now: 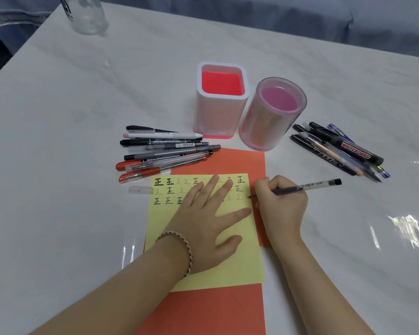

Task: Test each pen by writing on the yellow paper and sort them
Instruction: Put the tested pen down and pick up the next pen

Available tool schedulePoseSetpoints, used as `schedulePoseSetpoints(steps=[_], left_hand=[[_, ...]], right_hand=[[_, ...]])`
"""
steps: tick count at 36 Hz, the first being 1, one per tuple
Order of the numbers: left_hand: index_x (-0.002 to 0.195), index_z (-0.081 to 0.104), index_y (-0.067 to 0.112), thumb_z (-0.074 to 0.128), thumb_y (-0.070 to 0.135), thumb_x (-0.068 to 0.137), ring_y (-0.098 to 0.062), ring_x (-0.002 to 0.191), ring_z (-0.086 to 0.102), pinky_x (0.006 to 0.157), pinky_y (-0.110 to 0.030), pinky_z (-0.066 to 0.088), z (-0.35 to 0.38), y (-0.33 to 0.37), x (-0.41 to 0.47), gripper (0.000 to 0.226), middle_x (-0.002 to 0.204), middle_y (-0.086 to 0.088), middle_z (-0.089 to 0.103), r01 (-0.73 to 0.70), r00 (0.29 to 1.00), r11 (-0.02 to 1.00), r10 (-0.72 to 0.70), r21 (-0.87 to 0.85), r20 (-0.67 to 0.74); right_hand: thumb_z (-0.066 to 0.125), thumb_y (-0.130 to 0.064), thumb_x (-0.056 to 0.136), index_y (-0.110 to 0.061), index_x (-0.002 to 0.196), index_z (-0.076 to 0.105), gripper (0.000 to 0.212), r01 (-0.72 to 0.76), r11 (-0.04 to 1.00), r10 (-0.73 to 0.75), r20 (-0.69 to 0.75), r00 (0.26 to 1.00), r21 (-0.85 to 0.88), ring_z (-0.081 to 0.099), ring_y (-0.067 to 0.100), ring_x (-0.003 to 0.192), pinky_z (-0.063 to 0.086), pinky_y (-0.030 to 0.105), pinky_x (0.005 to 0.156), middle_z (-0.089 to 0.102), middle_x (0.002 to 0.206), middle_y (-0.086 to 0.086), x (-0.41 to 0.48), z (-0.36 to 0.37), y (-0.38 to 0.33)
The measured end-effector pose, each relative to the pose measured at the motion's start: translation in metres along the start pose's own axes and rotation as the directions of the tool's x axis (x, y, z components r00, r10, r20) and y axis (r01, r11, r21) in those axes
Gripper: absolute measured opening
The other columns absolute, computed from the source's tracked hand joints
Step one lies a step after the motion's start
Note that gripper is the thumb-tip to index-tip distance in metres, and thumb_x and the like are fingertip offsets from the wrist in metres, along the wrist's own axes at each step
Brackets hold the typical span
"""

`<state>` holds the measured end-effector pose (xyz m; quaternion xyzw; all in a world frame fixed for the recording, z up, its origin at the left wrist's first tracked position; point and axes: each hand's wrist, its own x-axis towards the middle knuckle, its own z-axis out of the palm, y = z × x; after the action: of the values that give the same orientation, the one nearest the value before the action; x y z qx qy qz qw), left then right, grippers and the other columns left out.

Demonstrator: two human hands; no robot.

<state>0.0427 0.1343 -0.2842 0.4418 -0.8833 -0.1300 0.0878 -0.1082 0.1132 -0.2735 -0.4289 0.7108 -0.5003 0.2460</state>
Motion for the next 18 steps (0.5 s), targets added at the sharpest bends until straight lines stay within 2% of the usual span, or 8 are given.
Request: schedulePoseSetpoints(steps=[6, 10, 15, 18], left_hand=[[0.127, 0.046, 0.043, 0.038, 0.051, 0.082, -0.034, 0.137, 0.025, 0.107, -0.046, 0.014, 0.0001, -0.0002, -0.0002, 0.046, 0.146, -0.011, 0.035, -0.003, 1.000, 1.000, 0.003, 0.008, -0.001], [0.127, 0.046, 0.044, 0.038, 0.052, 0.083, -0.034, 0.137, 0.024, 0.106, -0.046, 0.014, 0.0000, -0.0002, -0.0001, 0.046, 0.147, -0.011, 0.033, 0.001, 1.000, 1.000, -0.001, 0.003, 0.005], [0.127, 0.046, 0.044, 0.038, 0.052, 0.082, -0.033, 0.137, 0.025, 0.106, -0.046, 0.014, 0.0000, 0.0003, 0.0001, 0.046, 0.147, -0.011, 0.034, 0.001, 1.000, 1.000, -0.001, 0.010, 0.007], [0.127, 0.046, 0.044, 0.038, 0.052, 0.082, -0.034, 0.137, 0.024, 0.106, -0.046, 0.014, -0.0001, 0.0001, 0.0003, 0.046, 0.147, -0.011, 0.033, 0.004, 1.000, 1.000, -0.004, 0.002, 0.004]], right_hand=[[0.049, -0.017, 0.068, 0.006, 0.051, 0.040, 0.030, 0.013, 1.000, -0.013, -0.002, 1.000, -0.002, 0.042, 0.021, 0.050, 0.036, 0.022, 0.054, 0.047, 0.054, 0.031, -0.0007, 0.0008, 0.0001], [0.050, -0.017, 0.068, 0.001, 0.047, 0.038, 0.030, 0.015, 1.000, -0.015, -0.009, 1.000, 0.015, 0.043, 0.020, 0.048, 0.036, 0.019, 0.052, 0.047, 0.051, 0.029, -0.0012, -0.0009, -0.0017], [0.053, -0.018, 0.070, 0.004, 0.049, 0.044, 0.032, 0.024, 1.000, -0.024, 0.020, 1.000, 0.010, 0.045, 0.018, 0.047, 0.038, 0.019, 0.052, 0.050, 0.051, 0.026, -0.0009, -0.0002, -0.0009], [0.057, -0.011, 0.075, 0.008, 0.051, 0.047, 0.031, 0.037, 0.999, -0.037, 0.025, 0.999, 0.001, 0.044, 0.017, 0.047, 0.037, 0.018, 0.052, 0.050, 0.052, 0.028, -0.0004, 0.0007, -0.0004]])
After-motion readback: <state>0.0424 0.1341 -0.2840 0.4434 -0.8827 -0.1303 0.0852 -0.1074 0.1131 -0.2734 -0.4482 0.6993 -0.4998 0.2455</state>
